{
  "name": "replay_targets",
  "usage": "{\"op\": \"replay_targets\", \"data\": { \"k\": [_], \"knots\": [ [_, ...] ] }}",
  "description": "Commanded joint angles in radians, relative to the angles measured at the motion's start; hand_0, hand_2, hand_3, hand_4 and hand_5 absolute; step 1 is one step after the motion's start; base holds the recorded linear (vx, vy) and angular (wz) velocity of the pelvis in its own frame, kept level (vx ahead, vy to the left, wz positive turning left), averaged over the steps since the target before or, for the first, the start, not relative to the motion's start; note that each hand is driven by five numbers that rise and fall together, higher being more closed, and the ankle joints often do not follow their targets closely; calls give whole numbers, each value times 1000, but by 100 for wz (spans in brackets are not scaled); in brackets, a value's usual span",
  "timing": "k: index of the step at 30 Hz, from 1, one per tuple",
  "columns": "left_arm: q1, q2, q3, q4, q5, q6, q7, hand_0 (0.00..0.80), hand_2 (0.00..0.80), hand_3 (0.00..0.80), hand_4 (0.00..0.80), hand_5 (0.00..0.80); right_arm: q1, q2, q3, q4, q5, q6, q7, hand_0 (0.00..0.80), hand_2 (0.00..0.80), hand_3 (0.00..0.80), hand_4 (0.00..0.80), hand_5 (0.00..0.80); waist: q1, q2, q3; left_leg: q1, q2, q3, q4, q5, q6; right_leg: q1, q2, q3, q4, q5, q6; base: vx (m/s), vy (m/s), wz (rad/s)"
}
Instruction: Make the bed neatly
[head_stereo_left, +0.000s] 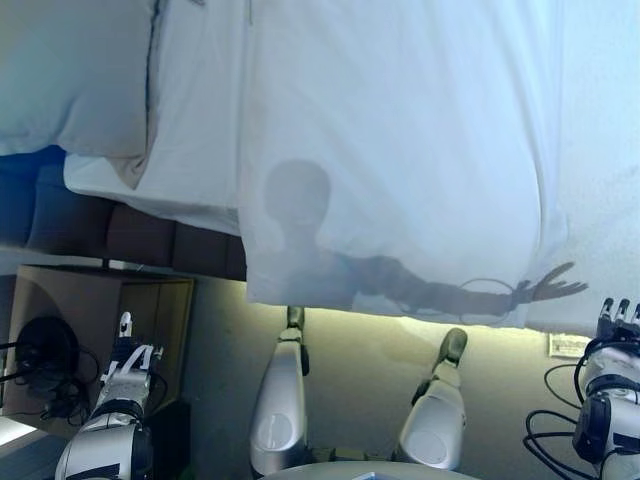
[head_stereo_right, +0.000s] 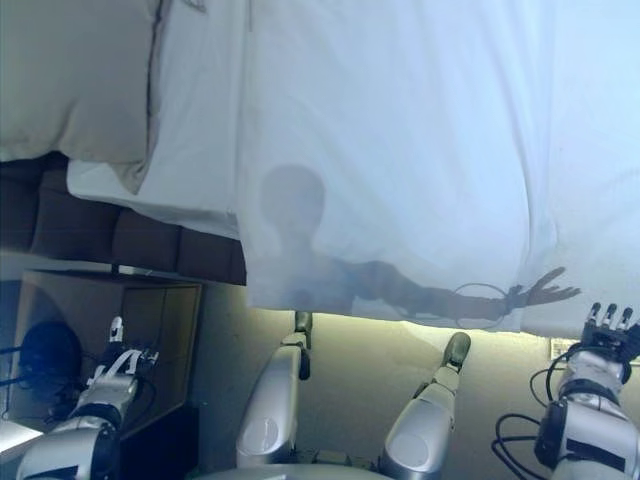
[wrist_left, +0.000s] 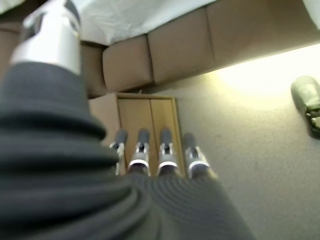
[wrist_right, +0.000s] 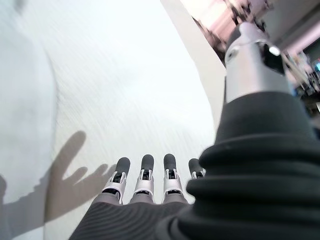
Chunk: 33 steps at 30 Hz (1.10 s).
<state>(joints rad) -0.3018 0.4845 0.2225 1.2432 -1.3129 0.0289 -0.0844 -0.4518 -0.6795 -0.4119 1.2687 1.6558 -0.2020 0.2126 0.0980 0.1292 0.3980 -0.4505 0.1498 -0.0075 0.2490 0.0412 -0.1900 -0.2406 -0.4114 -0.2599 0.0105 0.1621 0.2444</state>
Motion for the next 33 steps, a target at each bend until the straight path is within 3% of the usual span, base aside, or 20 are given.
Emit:
{"op": "replay_targets", "data": {
  "k": [1,7,10,15,17,19,23,25,28,33],
  "knots": [
    [-9,19,14,-24,-32,4,-166,0,0,0,0,0,-26,16,27,-49,-41,-91,-9,0,0,0,0,0,14,-31,-25,43,-46,40,-69,28,67,-28,-26,-14,78,4,-6,93,-22,7],
    [-38,-70,-161,-364,-185,35,-406,0,0,0,0,0,-63,51,26,-74,-35,-124,3,0,0,0,0,0,16,-3,-20,60,-59,44,-77,18,77,-32,-35,-9,92,8,-5,29,15,17],
    [-56,-115,-207,-470,-269,75,-491,0,0,0,0,0,-80,88,27,-92,-25,-132,31,0,0,0,0,0,12,-2,-9,54,-62,48,-72,15,81,-50,-36,-2,97,15,-6,-10,12,12],
    [-138,-177,-273,-526,-362,128,-563,0,0,0,0,0,-147,163,106,-151,-93,-205,116,0,0,0,0,0,-2,-23,22,35,-57,60,-48,9,87,-83,-31,17,112,26,-11,-9,-36,0],
    [-170,-188,-296,-542,-374,143,-585,0,0,0,0,0,-164,195,186,-217,-149,-249,138,0,0,0,0,0,-3,-42,38,27,-49,62,-29,-4,88,-90,-22,24,121,21,-13,5,-117,-2],
    [-194,-193,-321,-553,-336,151,-606,0,0,0,0,0,-177,208,273,-279,-237,-246,155,0,0,0,0,0,-3,-64,50,18,-44,64,-17,-3,89,-94,-16,26,126,23,-16,-6,-120,-1],
    [-246,-189,-379,-561,-293,143,-627,0,0,0,0,0,-196,227,397,-380,-247,-173,213,0,0,0,0,0,-10,-97,76,-4,-42,56,0,12,94,-110,-3,27,137,35,-21,-11,-120,-5],
    [-261,-171,-367,-566,-282,148,-630,0,0,0,0,0,-106,184,372,-354,-182,-73,440,0,0,0,0,0,-27,-123,94,-35,-36,50,23,7,89,-139,15,38,144,43,-19,-67,-150,-5],
    [-268,-181,-372,-570,-277,106,-640,0,0,0,0,0,-23,210,393,-388,-187,-28,588,0,0,0,0,0,-47,-154,117,-67,-28,49,35,-1,94,-176,36,43,157,40,-15,-72,-76,-4],
    [-350,-203,-388,-471,-305,107,-733,0,0,0,0,0,-96,203,397,-218,-265,-10,792,0,0,0,0,0,-55,-143,122,-157,-49,29,52,8,97,-280,37,61,206,31,-15,-39,89,-8]
  ]
}}
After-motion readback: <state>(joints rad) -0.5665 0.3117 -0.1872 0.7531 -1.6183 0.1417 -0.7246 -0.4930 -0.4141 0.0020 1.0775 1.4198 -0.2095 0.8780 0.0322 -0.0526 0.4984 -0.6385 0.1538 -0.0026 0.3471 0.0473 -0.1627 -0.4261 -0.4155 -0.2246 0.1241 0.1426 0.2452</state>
